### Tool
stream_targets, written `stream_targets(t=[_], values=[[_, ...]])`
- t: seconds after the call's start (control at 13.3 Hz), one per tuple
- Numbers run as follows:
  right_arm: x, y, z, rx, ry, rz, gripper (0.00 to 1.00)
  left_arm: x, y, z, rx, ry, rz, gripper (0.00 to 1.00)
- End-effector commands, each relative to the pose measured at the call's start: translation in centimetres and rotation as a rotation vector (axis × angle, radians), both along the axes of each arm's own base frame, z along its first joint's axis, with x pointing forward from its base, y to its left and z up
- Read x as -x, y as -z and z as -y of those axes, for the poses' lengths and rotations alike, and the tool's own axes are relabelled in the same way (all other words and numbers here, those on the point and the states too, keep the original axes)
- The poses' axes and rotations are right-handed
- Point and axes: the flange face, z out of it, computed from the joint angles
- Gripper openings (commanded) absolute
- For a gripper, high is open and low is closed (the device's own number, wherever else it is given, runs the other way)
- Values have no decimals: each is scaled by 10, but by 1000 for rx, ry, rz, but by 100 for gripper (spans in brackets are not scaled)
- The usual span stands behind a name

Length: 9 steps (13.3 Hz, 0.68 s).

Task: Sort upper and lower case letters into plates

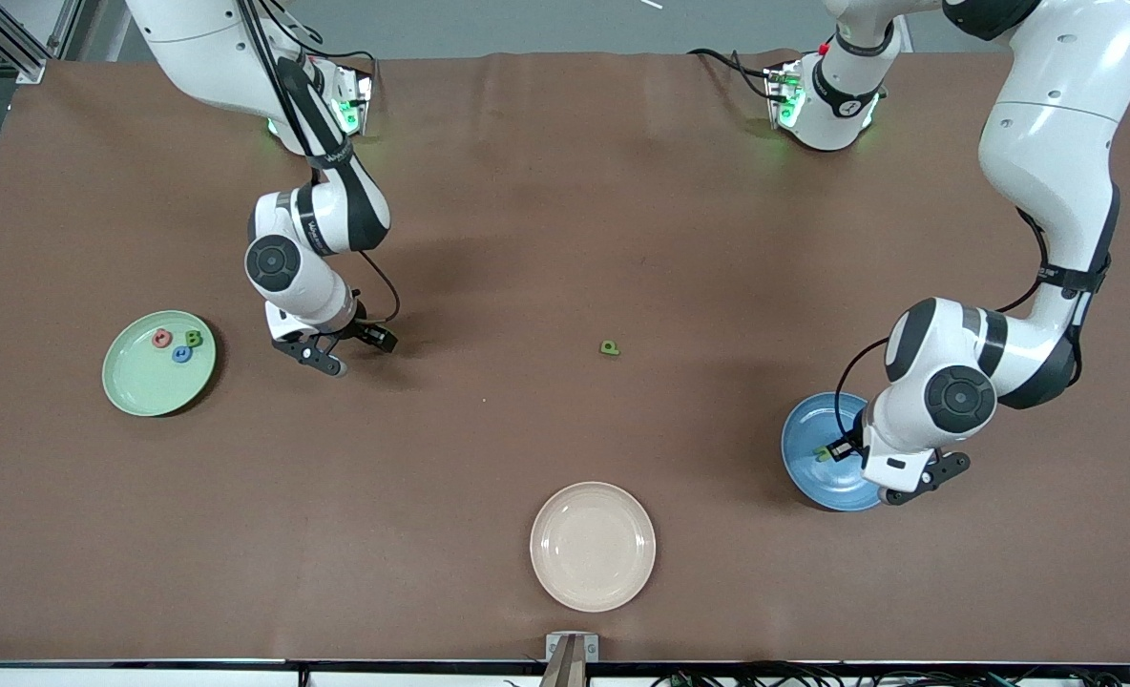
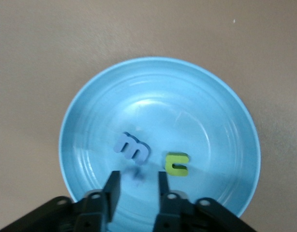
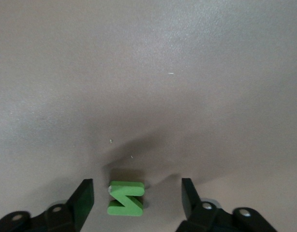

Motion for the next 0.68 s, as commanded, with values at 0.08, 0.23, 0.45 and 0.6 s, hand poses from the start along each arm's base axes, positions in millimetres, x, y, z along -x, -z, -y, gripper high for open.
stream_targets(t=[0.08,0.23,0.45,0.6], values=[[10,9,-5,0,-22,-5,79,2,-16,20,-4,1,17,100],[14,12,-14,-4,-40,-11,78,22,-33,82,6,-34,-12,100],[14,12,-16,-5,-42,-8,69,60,-42,184,45,-117,-14,100],[15,14,-15,-4,-42,-11,58,92,-38,247,50,-77,-12,100]])
